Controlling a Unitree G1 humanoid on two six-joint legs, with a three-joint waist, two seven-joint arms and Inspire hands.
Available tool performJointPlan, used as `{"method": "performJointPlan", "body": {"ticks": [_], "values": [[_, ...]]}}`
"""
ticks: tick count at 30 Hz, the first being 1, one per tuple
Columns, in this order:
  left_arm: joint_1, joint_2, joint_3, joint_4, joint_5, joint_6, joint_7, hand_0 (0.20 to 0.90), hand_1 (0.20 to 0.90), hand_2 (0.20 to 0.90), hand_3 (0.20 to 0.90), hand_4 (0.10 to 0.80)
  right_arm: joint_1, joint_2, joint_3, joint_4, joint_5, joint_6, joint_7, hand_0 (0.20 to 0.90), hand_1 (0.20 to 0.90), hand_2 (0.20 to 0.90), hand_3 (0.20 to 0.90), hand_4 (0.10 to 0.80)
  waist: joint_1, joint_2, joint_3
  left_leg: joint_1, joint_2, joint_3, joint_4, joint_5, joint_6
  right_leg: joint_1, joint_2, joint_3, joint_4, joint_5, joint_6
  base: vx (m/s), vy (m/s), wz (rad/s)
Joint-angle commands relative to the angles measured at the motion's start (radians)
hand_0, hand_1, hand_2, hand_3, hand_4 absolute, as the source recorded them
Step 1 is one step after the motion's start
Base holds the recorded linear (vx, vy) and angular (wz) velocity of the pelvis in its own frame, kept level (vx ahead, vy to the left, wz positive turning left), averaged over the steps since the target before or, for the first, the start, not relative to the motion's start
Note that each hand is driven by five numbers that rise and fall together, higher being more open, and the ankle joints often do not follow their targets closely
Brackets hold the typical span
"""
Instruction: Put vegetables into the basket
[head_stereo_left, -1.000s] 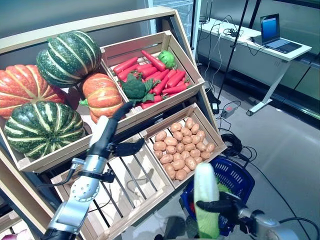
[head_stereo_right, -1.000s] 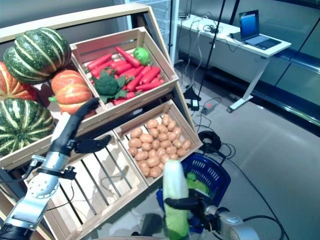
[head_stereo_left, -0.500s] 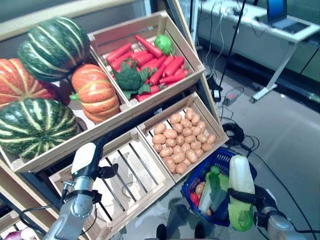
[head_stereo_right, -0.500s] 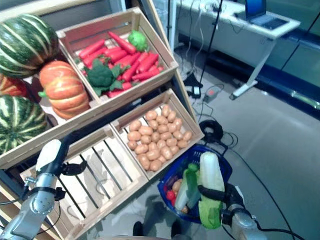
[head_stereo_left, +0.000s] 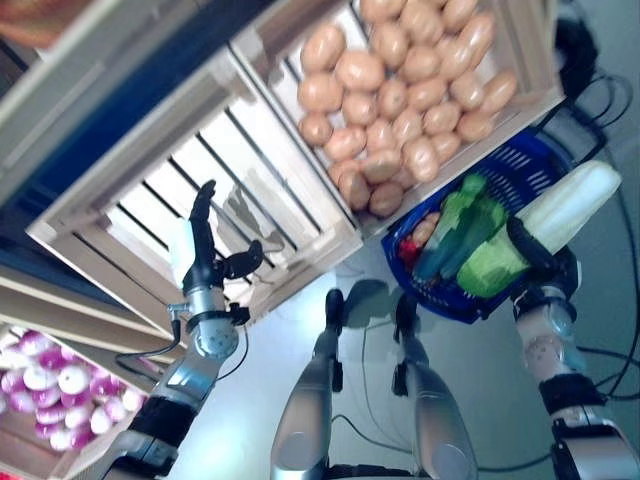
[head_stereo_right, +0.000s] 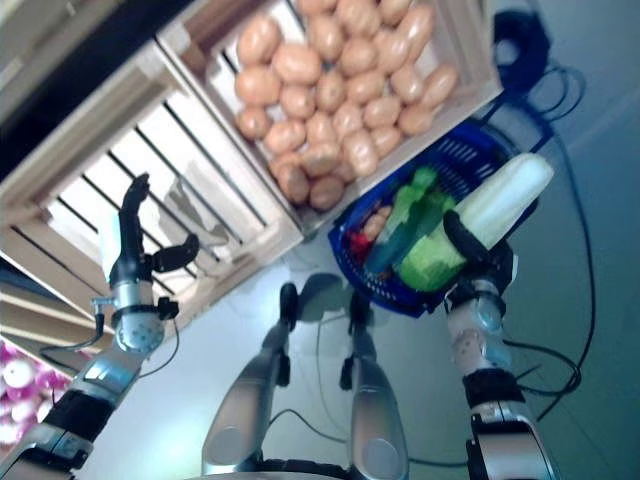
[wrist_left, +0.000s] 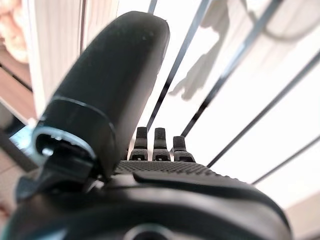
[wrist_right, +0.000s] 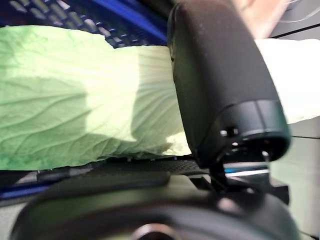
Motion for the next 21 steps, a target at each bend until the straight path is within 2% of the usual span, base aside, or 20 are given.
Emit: {"method": "performJointPlan", "body": {"ticks": [1,2,5,7,10,13,17,18,19,21], "values": [[-0.022,0.026,0.049,-0.091,-0.022,-0.146,0.017,0.900,0.900,0.900,0.900,0.800,-0.029,-0.099,-0.068,-0.094,0.083,-0.145,-0.036,0.300,0.300,0.300,0.300,0.400,0.009,-0.039,-0.005,-0.126,-0.091,-0.039,0.195,-0.072,-0.011,-0.076,-0.087,-0.025,0.200,-0.036,0.059,-0.086,-0.066,0.21],[-0.031,0.019,0.039,-0.102,-0.039,-0.161,0.003,0.900,0.900,0.900,0.900,0.800,-0.053,-0.111,-0.072,-0.067,0.094,-0.148,-0.038,0.300,0.300,0.300,0.300,0.400,0.017,-0.033,-0.005,-0.167,-0.096,-0.043,0.226,-0.076,-0.008,-0.121,-0.103,-0.026,0.231,-0.040,0.060,-0.077,-0.051,0.27],[-0.044,0.013,0.029,-0.116,-0.077,-0.196,-0.021,0.900,0.900,0.900,0.900,0.800,-0.097,-0.125,-0.078,-0.018,0.136,-0.154,-0.029,0.300,0.300,0.300,0.300,0.400,0.029,-0.024,-0.005,-0.231,-0.104,-0.052,0.282,-0.088,-0.002,-0.188,-0.120,-0.021,0.288,-0.053,0.057,-0.055,-0.030,0.24],[-0.048,0.002,0.028,-0.123,-0.158,-0.244,-0.053,0.900,0.900,0.900,0.900,0.800,-0.134,-0.126,-0.078,0.021,0.180,-0.144,-0.002,0.300,0.300,0.300,0.300,0.400,0.037,-0.015,-0.005,-0.275,-0.112,-0.057,0.318,-0.097,0.004,-0.236,-0.125,-0.016,0.324,-0.061,0.051,-0.044,-0.018,0.25],[-0.060,-0.019,0.024,-0.146,-0.200,-0.274,-0.077,0.900,0.900,0.900,0.900,0.800,-0.184,-0.122,-0.064,0.046,0.207,-0.086,0.028,0.300,0.300,0.300,0.300,0.400,0.047,-0.006,-0.005,-0.314,-0.127,-0.064,0.334,-0.098,0.009,-0.279,-0.118,-0.009,0.350,-0.065,0.046,-0.032,-0.026,0.25],[-0.071,-0.047,0.027,-0.162,-0.315,-0.321,-0.183,0.900,0.900,0.900,0.900,0.800,-0.237,-0.112,-0.045,0.106,0.285,-0.015,0.091,0.300,0.300,0.300,0.300,0.400,0.060,0.001,-0.005,-0.346,-0.133,-0.069,0.334,-0.089,0.012,-0.314,-0.117,-0.010,0.359,-0.059,0.041,-0.044,-0.028,0.07],[-0.080,-0.076,0.023,-0.155,-0.402,-0.313,-0.261,0.900,0.900,0.900,0.900,0.800,-0.283,-0.093,-0.033,0.183,0.319,0.034,0.064,0.300,0.300,0.300,0.300,0.400,0.066,0.003,-0.005,-0.350,-0.136,-0.072,0.325,-0.082,0.007,-0.316,-0.105,-0.010,0.352,-0.057,0.037,-0.009,-0.031,0.10],[-0.085,-0.082,0.019,-0.150,-0.419,-0.318,-0.285,0.900,0.900,0.900,0.900,0.800,-0.301,-0.095,-0.040,0.221,0.350,0.063,0.044,0.533,0.533,0.533,0.533,0.555,0.068,0.004,-0.005,-0.348,-0.136,-0.073,0.317,-0.080,0.006,-0.314,-0.100,-0.008,0.343,-0.055,0.037,0.002,-0.048,0.08],[-0.093,-0.088,0.011,-0.150,-0.420,-0.321,-0.299,0.900,0.900,0.900,0.900,0.800,-0.322,-0.098,-0.043,0.258,0.366,0.063,0.039,0.900,0.900,0.900,0.900,0.800,0.070,0.005,-0.005,-0.348,-0.137,-0.075,0.311,-0.079,0.006,-0.312,-0.095,-0.009,0.336,-0.054,0.036,0.004,-0.044,0.04],[-0.099,-0.091,-0.004,-0.154,-0.441,-0.331,-0.326,0.900,0.900,0.900,0.900,0.800,-0.344,-0.107,-0.042,0.291,0.389,0.065,-0.027,0.900,0.900,0.900,0.900,0.800,0.072,0.007,-0.005,-0.344,-0.141,-0.078,0.299,-0.077,0.009,-0.308,-0.088,-0.013,0.321,-0.051,0.032,0.008,-0.030,-0.04]]}}
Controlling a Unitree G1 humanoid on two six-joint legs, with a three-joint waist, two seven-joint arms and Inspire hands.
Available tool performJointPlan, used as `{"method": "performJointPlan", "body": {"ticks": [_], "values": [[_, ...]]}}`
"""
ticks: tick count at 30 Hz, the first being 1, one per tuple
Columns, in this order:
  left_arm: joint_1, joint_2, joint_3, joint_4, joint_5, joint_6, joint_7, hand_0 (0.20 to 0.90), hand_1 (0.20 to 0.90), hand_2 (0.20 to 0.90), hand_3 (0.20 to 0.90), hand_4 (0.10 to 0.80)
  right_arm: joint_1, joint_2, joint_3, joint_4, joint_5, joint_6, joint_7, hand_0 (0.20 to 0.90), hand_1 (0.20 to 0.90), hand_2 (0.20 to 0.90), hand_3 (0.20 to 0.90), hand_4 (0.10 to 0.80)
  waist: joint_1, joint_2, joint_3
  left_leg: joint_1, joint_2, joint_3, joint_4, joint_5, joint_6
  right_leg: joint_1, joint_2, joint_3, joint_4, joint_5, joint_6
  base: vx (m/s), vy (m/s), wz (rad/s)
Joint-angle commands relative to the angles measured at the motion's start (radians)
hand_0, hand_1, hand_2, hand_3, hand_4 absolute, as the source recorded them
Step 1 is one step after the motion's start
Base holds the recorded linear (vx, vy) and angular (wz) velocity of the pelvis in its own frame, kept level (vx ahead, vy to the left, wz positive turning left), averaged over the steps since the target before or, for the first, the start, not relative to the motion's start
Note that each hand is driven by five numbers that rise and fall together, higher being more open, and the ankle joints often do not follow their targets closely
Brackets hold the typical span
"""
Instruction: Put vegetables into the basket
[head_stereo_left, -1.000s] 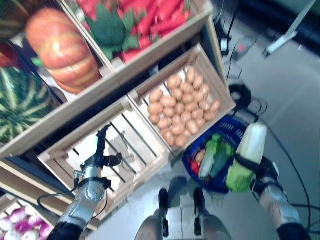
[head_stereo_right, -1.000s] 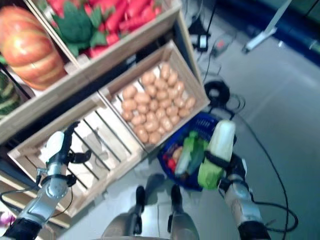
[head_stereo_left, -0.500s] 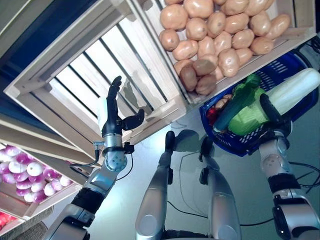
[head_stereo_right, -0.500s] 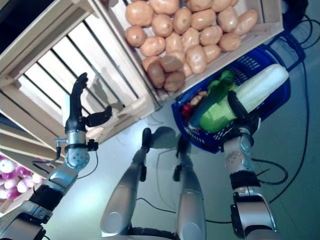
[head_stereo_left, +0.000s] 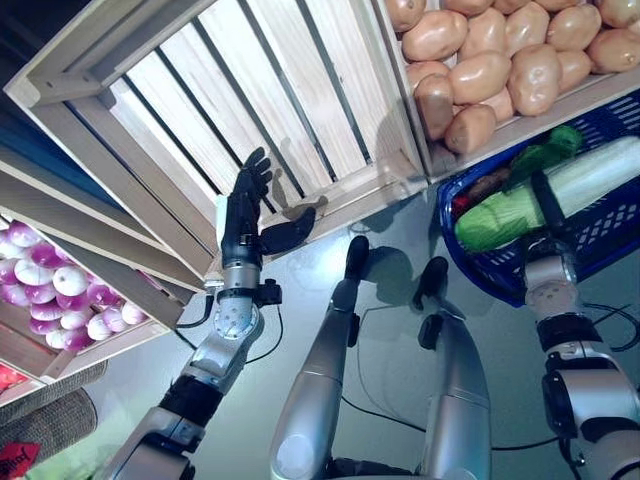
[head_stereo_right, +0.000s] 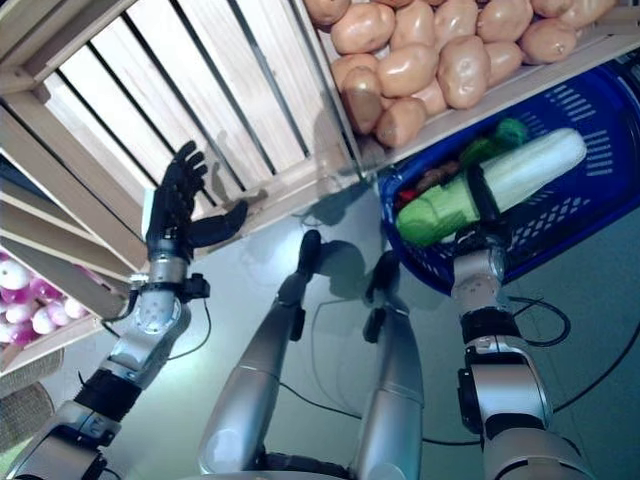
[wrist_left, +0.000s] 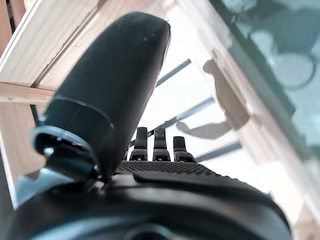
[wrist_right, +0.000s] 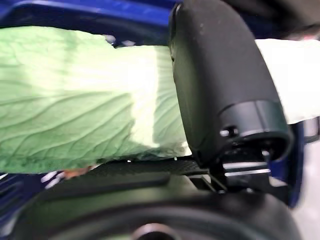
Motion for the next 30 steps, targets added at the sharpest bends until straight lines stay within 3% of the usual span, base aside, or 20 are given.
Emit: {"method": "performJointPlan", "body": {"ticks": [1,7,17,21,25,30], "values": [[-0.047,0.001,0.020,-0.122,-0.061,-0.147,-0.062,0.900,0.900,0.900,0.900,0.800,-0.039,-0.094,-0.021,-0.022,0.078,-0.032,-0.087,0.900,0.900,0.900,0.900,0.800,0.008,0.009,-0.005,-0.022,-0.056,-0.003,0.050,-0.032,0.007,0.068,0.025,-0.014,-0.112,0.116,0.020,0.011,-0.015,-0.04],[-0.039,-0.008,-0.017,-0.126,-0.069,-0.165,-0.078,0.900,0.900,0.900,0.900,0.800,-0.072,-0.107,-0.064,0.033,0.181,-0.065,-0.213,0.900,0.900,0.900,0.900,0.800,0.009,0.014,-0.005,-0.010,-0.071,-0.011,0.039,-0.038,0.015,0.079,0.042,-0.014,-0.132,0.123,0.017,0.000,0.000,0.00],[-0.014,0.015,-0.016,-0.173,-0.070,-0.192,-0.147,0.900,0.900,0.900,0.900,0.800,-0.038,-0.075,-0.077,-0.016,0.152,-0.135,-0.237,0.900,0.900,0.900,0.900,0.800,0.001,0.004,-0.005,0.108,-0.067,0.006,-0.033,-0.042,0.024,0.188,0.062,-0.015,-0.198,0.137,0.016,-0.010,0.007,-0.01],[-0.015,0.027,-0.021,-0.193,-0.049,-0.190,-0.206,0.900,0.900,0.900,0.900,0.800,-0.020,-0.048,-0.053,-0.053,0.032,-0.146,-0.237,0.900,0.900,0.900,0.900,0.800,-0.001,-0.011,-0.005,0.222,-0.055,0.017,-0.120,-0.026,0.024,0.304,0.062,-0.012,-0.265,0.150,0.021,-0.036,0.055,-0.11],[0.002,0.055,-0.006,-0.217,-0.017,-0.151,-0.268,0.900,0.900,0.900,0.900,0.800,0.085,0.000,0.003,-0.181,-0.178,-0.165,-0.288,0.900,0.900,0.900,0.900,0.800,-0.012,-0.036,-0.011,0.370,-0.022,0.038,-0.205,-0.009,0.019,0.444,0.057,-0.001,-0.336,0.171,0.029,0.015,0.086,-0.18],[0.075,0.073,0.015,-0.223,-0.015,-0.085,-0.366,0.900,0.900,0.900,0.900,0.800,0.298,0.048,0.039,-0.349,-0.466,-0.158,-0.308,0.900,0.900,0.900,0.900,0.800,-0.037,-0.056,-0.101,0.490,0.011,0.068,-0.270,-0.019,0.016,0.562,0.054,0.010,-0.411,0.174,0.039,0.137,0.119,-0.15]]}}
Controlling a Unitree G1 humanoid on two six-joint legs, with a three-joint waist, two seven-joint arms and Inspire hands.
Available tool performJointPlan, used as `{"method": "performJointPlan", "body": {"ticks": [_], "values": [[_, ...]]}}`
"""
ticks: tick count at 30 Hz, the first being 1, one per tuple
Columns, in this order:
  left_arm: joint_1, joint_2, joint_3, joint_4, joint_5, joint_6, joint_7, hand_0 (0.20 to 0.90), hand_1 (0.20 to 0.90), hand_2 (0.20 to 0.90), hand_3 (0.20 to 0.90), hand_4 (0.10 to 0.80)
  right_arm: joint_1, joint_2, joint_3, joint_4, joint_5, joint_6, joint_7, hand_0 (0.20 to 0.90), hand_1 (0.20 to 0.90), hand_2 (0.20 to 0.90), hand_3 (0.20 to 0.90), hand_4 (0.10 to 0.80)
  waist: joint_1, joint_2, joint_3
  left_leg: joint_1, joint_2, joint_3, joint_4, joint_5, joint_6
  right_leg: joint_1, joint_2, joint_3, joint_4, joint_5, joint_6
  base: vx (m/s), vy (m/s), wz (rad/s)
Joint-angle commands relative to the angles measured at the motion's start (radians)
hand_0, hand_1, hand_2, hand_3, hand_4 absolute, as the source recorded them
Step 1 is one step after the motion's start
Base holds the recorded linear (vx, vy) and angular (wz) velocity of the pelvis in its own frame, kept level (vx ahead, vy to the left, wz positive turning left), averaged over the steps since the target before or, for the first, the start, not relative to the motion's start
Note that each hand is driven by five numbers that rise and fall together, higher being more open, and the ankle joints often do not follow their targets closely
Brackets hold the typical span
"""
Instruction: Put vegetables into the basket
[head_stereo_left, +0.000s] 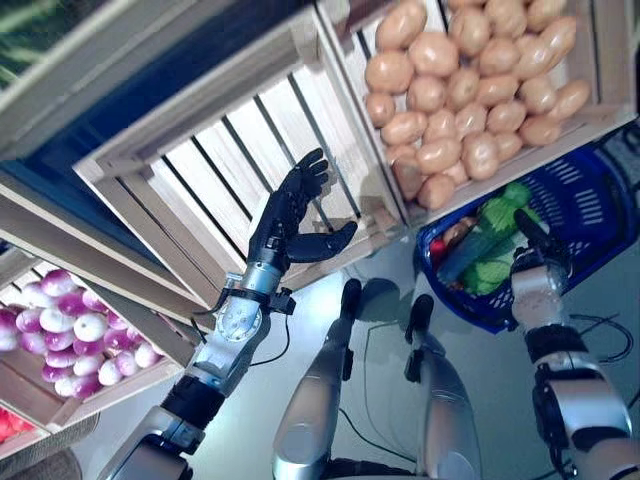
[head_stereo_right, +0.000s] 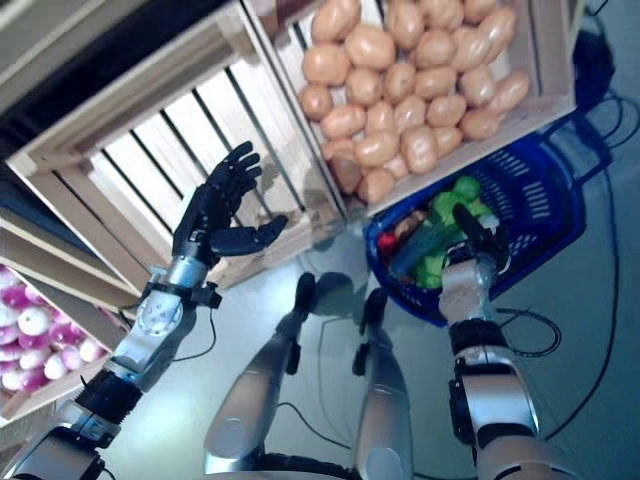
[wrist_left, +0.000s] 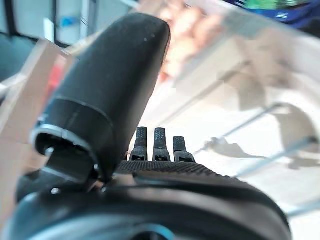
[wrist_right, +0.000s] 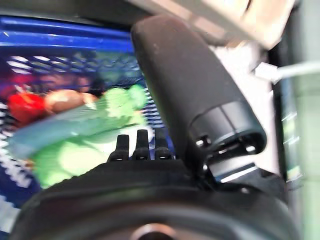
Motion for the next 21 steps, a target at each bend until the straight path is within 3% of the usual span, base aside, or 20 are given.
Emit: {"method": "performJointPlan", "body": {"ticks": [1,5,9,11,14,18,21], "values": [[0.056,0.017,0.058,-0.131,0.055,-0.026,-0.099,0.900,0.900,0.900,0.900,0.800,0.111,-0.027,0.034,-0.128,-0.248,-0.063,-0.026,0.900,0.900,0.900,0.900,0.800,-0.025,-0.039,-0.118,0.028,-0.013,0.024,-0.032,-0.039,-0.026,0.100,0.010,-0.014,-0.119,0.098,0.003,0.134,0.119,-0.18],[0.146,0.021,0.055,-0.128,0.075,0.012,-0.221,0.900,0.900,0.900,0.900,0.800,0.332,0.009,0.071,-0.253,-0.366,-0.042,0.098,0.900,0.900,0.900,0.900,0.800,-0.051,-0.050,-0.207,0.122,0.013,0.046,-0.090,-0.032,-0.032,0.196,0.007,-0.003,-0.186,0.104,0.015,0.176,0.108,-0.13],[0.197,0.008,0.019,-0.047,0.141,0.028,-0.278,0.900,0.900,0.900,0.900,0.800,0.450,0.080,0.105,-0.239,-0.411,-0.052,0.197,0.900,0.900,0.900,0.900,0.800,-0.081,-0.067,-0.283,0.170,0.028,0.054,-0.106,-0.036,-0.039,0.253,0.009,0.009,-0.221,0.111,0.023,0.158,0.049,-0.14],[0.218,-0.003,-0.012,0.034,0.174,0.039,-0.314,0.900,0.900,0.900,0.900,0.800,0.507,0.098,0.138,-0.219,-0.465,-0.012,0.242,0.900,0.900,0.900,0.900,0.800,-0.096,-0.071,-0.329,0.199,0.031,0.059,-0.106,-0.044,-0.042,0.281,0.006,0.014,-0.231,0.108,0.027,0.176,0.072,-0.09],[0.230,-0.017,-0.044,0.098,0.176,0.071,-0.383,0.900,0.900,0.900,0.900,0.800,0.544,0.096,0.183,-0.197,-0.586,0.023,0.275,0.900,0.900,0.900,0.900,0.800,-0.110,-0.072,-0.366,0.226,0.036,0.068,-0.106,-0.053,-0.044,0.303,0.005,0.019,-0.236,0.104,0.030,0.149,0.068,-0.10],[0.248,-0.032,-0.097,0.218,0.196,0.099,-0.560,0.900,0.900,0.900,0.900,0.800,0.588,0.064,0.284,-0.143,-0.809,0.113,0.504,0.900,0.900,0.900,0.900,0.800,-0.133,-0.073,-0.416,0.268,0.043,0.092,-0.104,-0.071,-0.045,0.332,0.003,0.035,-0.238,0.094,0.034,0.160,0.060,-0.15],[0.227,-0.030,-0.145,0.300,0.265,0.093,-0.564,0.900,0.900,0.900,0.900,0.800,0.584,0.036,0.338,-0.063,-0.892,0.142,0.599,0.900,0.900,0.900,0.900,0.800,-0.142,-0.073,-0.431,0.284,0.047,0.104,-0.098,-0.082,-0.046,0.343,0.004,0.043,-0.231,0.083,0.034,0.110,0.030,-0.13]]}}
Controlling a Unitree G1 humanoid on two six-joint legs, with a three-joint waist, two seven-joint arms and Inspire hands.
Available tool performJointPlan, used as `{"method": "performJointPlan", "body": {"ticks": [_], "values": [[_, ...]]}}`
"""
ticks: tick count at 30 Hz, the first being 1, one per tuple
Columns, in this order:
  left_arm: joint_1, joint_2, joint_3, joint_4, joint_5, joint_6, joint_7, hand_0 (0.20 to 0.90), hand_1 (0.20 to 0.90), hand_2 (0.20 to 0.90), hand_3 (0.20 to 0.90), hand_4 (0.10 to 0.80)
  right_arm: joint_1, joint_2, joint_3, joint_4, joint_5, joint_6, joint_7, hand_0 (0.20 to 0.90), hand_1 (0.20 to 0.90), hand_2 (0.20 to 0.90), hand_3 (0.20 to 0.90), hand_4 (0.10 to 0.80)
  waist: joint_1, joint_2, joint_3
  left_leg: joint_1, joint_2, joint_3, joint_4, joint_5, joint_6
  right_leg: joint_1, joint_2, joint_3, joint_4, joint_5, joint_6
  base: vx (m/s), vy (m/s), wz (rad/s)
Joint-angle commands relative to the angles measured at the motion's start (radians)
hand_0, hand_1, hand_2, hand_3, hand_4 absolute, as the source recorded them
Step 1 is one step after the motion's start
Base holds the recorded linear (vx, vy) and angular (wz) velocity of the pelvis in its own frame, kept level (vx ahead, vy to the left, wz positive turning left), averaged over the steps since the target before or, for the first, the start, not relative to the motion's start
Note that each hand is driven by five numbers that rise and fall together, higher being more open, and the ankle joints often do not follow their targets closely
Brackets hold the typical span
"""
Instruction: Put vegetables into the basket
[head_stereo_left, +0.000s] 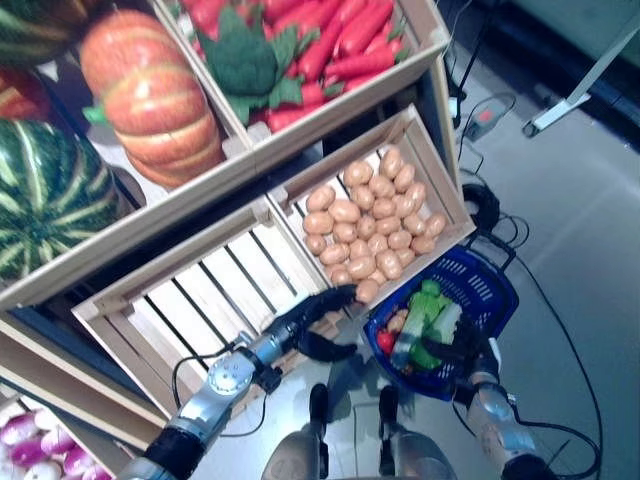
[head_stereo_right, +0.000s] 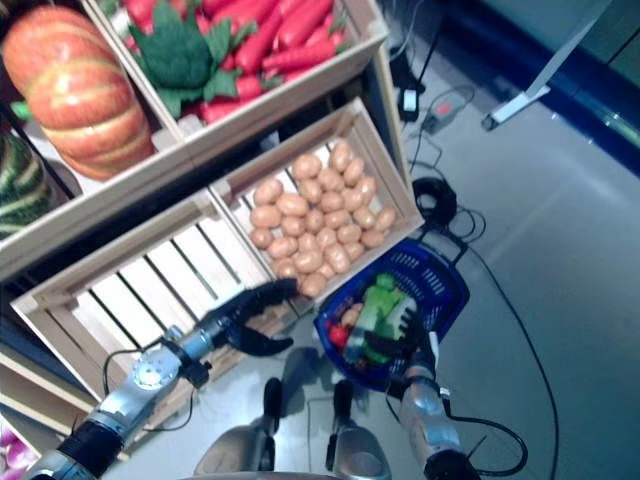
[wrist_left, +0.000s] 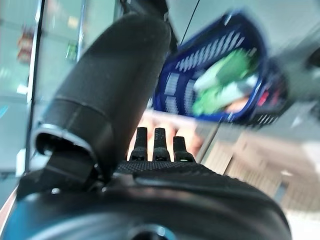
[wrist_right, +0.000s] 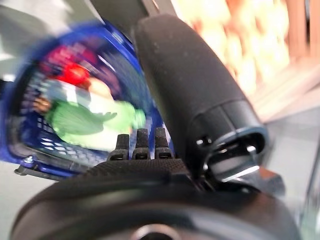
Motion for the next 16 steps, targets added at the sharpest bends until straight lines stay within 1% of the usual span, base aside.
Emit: {"method": "performJointPlan", "body": {"ticks": [1,2,3,4,6,8,11,13,14,16], "values": [[-0.022,-0.033,-0.063,0.081,0.084,-0.047,-0.043,0.900,0.900,0.900,0.900,0.800,0.029,-0.071,0.061,0.050,-0.111,0.010,0.144,0.900,0.900,0.900,0.900,0.800,-0.008,-0.011,-0.122,-0.027,0.025,0.015,0.010,-0.011,-0.047,-0.010,-0.035,-0.007,0.042,0.031,0.023,0.123,0.016,-0.07],[-0.038,-0.045,-0.084,0.157,0.130,-0.042,-0.016,0.900,0.900,0.900,0.900,0.800,0.022,-0.067,0.079,0.109,-0.106,0.021,0.165,0.900,0.900,0.900,0.900,0.800,-0.012,-0.013,-0.131,-0.016,0.026,0.020,0.012,-0.016,-0.048,-0.001,-0.035,-0.004,0.043,0.027,0.023,0.157,0.019,-0.11],[-0.046,-0.063,-0.088,0.219,0.154,-0.038,0.009,0.900,0.900,0.900,0.900,0.800,0.017,-0.058,0.086,0.159,-0.101,0.031,0.175,0.900,0.900,0.900,0.900,0.800,-0.014,-0.014,-0.136,-0.005,0.026,0.023,0.013,-0.021,-0.048,0.008,-0.035,0.000,0.043,0.024,0.024,0.141,0.019,-0.10],[-0.050,-0.072,-0.088,0.247,0.160,-0.025,0.032,0.900,0.900,0.900,0.900,0.800,0.015,-0.051,0.087,0.186,-0.099,0.036,0.180,0.900,0.900,0.900,0.900,0.800,-0.016,-0.014,-0.137,0.001,0.027,0.026,0.013,-0.024,-0.049,0.012,-0.035,0.002,0.042,0.022,0.023,0.138,0.019,-0.11],[-0.050,-0.132,-0.051,0.415,0.229,-0.006,0.101,0.900,0.900,0.900,0.900,0.800,0.020,-0.011,0.079,0.305,-0.072,0.039,0.193,0.900,0.900,0.900,0.900,0.800,-0.019,-0.015,-0.143,0.028,0.032,0.035,0.013,-0.035,-0.048,0.036,-0.039,0.002,0.038,0.016,0.024,0.138,0.021,-0.20],[-0.042,-0.159,-0.033,0.501,0.277,-0.001,0.163,0.900,0.900,0.900,0.900,0.800,0.023,0.017,0.059,0.355,-0.057,0.047,0.185,0.900,0.900,0.900,0.900,0.800,-0.020,-0.015,-0.146,0.039,0.035,0.039,0.012,-0.038,-0.048,0.045,-0.040,0.005,0.036,0.014,0.025,0.097,0.024,-0.13],[-0.024,-0.211,0.021,0.654,0.319,0.048,0.280,0.900,0.900,0.900,0.900,0.800,0.020,0.051,0.029,0.432,-0.048,0.058,0.156,0.900,0.900,0.900,0.900,0.800,-0.019,-0.015,-0.152,0.056,0.036,0.038,0.007,-0.043,-0.047,0.060,-0.041,0.005,0.030,0.012,0.026,0.079,0.025,-0.17],[-0.019,-0.229,0.039,0.699,0.359,0.083,0.340,0.900,0.900,0.900,0.900,0.800,0.019,0.062,0.019,0.448,-0.062,0.078,0.142,0.900,0.900,0.900,0.900,0.800,-0.019,-0.016,-0.154,0.060,0.038,0.040,0.008,-0.045,-0.047,0.063,-0.041,0.005,0.031,0.010,0.025,0.057,0.006,-0.15],[-0.012,-0.243,0.052,0.749,0.364,0.104,0.390,0.900,0.900,0.900,0.900,0.800,0.016,0.074,0.014,0.483,-0.086,0.075,0.124,0.900,0.900,0.900,0.900,0.800,-0.016,-0.018,-0.155,0.063,0.040,0.040,0.010,-0.046,-0.048,0.067,-0.042,0.004,0.033,0.008,0.024,0.057,-0.003,0.02],[-0.007,-0.268,0.078,0.793,0.361,0.133,0.419,0.900,0.900,0.900,0.900,0.800,0.010,0.084,0.011,0.511,-0.103,0.075,0.098,0.900,0.900,0.900,0.900,0.800,-0.012,-0.020,-0.156,0.071,0.040,0.038,0.012,-0.050,-0.046,0.074,-0.042,0.002,0.034,0.003,0.022,0.053,-0.006,0.02]]}}
